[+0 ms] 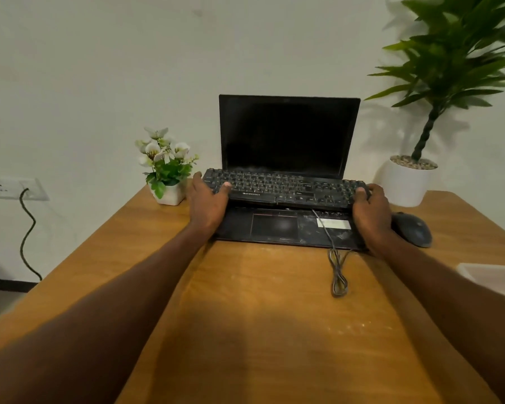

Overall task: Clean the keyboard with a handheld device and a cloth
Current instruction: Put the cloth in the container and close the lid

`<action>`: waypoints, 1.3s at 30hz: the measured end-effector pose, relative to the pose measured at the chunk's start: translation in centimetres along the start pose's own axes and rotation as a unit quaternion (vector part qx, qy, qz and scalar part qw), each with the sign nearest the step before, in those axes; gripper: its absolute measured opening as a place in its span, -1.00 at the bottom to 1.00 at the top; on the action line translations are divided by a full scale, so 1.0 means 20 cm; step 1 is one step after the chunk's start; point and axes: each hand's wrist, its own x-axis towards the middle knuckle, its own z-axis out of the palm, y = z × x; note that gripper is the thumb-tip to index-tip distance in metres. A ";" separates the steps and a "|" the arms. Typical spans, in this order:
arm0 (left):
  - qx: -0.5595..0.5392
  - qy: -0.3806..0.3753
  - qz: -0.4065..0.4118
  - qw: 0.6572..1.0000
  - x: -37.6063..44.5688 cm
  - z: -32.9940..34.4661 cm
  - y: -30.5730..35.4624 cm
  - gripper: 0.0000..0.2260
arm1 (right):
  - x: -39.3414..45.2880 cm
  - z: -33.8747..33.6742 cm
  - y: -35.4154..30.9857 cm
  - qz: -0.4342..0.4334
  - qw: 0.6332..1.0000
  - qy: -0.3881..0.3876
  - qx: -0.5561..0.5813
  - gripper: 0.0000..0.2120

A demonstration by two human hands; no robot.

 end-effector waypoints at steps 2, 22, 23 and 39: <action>0.011 -0.001 -0.010 1.000 0.03 0.03 -0.04 -0.13 | 0.03 0.05 0.03 -0.014 1.000 0.006 -0.025 -0.64; 0.142 0.042 0.189 0.971 -0.48 0.06 0.20 -0.53 | -0.37 -0.13 -0.23 -0.175 0.977 -0.067 -0.099 -0.60; 0.125 0.027 0.205 0.970 -0.57 0.07 0.25 -0.54 | -0.44 -0.17 -0.25 -0.183 0.976 -0.079 -0.088 -0.60; -0.091 -0.202 0.097 0.970 -1.78 0.61 0.83 -0.79 | -0.75 -1.42 -0.16 -0.066 0.991 0.053 -0.108 -0.74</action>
